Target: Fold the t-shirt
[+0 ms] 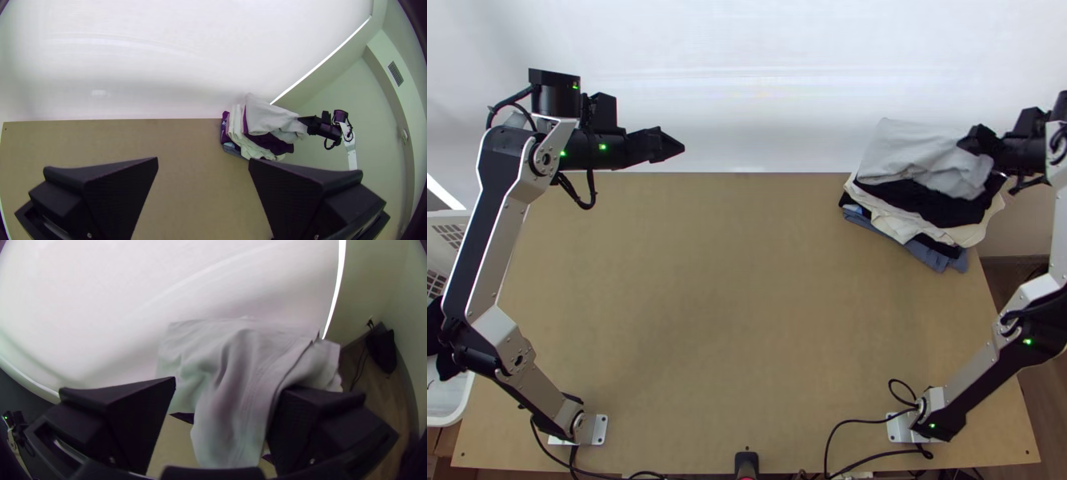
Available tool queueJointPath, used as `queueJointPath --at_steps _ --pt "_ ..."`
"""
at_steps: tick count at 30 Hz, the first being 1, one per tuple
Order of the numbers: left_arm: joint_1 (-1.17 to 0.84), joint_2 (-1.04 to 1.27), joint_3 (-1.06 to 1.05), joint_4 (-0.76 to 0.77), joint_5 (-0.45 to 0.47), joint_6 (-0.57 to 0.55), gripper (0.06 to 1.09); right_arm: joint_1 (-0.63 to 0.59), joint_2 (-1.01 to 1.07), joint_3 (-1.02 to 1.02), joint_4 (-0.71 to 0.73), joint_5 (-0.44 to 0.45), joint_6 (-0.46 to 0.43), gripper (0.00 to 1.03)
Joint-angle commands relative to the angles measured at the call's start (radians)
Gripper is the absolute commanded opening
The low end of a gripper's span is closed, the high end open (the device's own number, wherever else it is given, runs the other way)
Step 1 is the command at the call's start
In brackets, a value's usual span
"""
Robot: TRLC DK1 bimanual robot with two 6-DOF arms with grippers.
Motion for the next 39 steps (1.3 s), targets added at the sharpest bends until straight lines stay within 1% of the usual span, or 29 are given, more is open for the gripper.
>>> queueJointPath --at_steps 1,4,6,8,9,12,15,17,19,20,22,24,26,29,31,36,39 --pt "-0.001 -0.029 0.028 0.005 -0.004 0.000 1.05 -0.051 -0.120 -0.024 -0.017 0.016 -0.086 0.95" --pt "-0.001 -0.032 0.028 0.006 -0.004 0.001 1.05 -0.114 -0.177 -0.064 -0.017 0.033 -0.149 0.95" --pt "0.000 -0.035 0.032 0.008 -0.001 0.001 1.05 -0.148 -0.201 -0.087 -0.011 0.097 -0.203 0.97" --pt "0.000 -0.038 0.034 0.015 0.000 0.000 1.05 -0.169 -0.209 -0.090 0.000 0.197 -0.241 0.98" --pt "0.002 -0.041 0.034 0.020 0.000 0.000 1.04 -0.175 -0.217 -0.091 0.034 0.234 -0.241 0.98" --pt "0.008 -0.046 0.035 0.023 0.000 0.000 1.05 -0.163 -0.249 -0.091 0.114 0.234 -0.231 0.98" --pt "0.022 -0.049 0.034 0.023 0.000 -0.003 1.05 -0.097 -0.275 -0.134 0.255 0.235 -0.226 0.98" --pt "0.028 -0.054 0.034 0.022 0.000 -0.006 1.05 -0.034 -0.301 -0.199 0.388 0.255 -0.226 0.98" --pt "0.033 -0.060 0.034 0.020 0.000 -0.006 1.05 0.036 -0.327 -0.303 0.581 0.314 -0.234 0.98" --pt "0.034 -0.061 0.034 0.019 -0.001 -0.006 1.04 0.064 -0.330 -0.348 0.681 0.343 -0.248 0.98" --pt "0.040 -0.066 0.034 0.015 -0.001 -0.006 1.05 0.122 -0.316 -0.426 0.851 0.429 -0.292 0.97" --pt "0.043 -0.072 0.034 0.011 -0.004 -0.006 1.05 0.150 -0.286 -0.499 1.008 0.482 -0.323 0.96" --pt "0.051 -0.075 0.034 0.008 -0.006 -0.006 1.05 0.153 -0.247 -0.581 1.152 0.524 -0.347 0.96" --pt "0.057 -0.078 0.034 0.003 -0.010 -0.006 1.05 0.148 -0.198 -0.711 1.318 0.547 -0.360 0.96" --pt "0.059 -0.078 0.031 -0.001 -0.015 -0.012 1.05 0.138 -0.164 -0.794 1.382 0.553 -0.367 0.96" --pt "0.060 -0.086 0.031 -0.001 -0.041 -0.026 1.05 0.107 -0.103 -0.966 1.467 0.565 -0.366 0.96" --pt "0.060 -0.097 0.029 -0.003 -0.058 -0.031 1.05 0.096 -0.085 -1.019 1.477 0.579 -0.372 0.96"
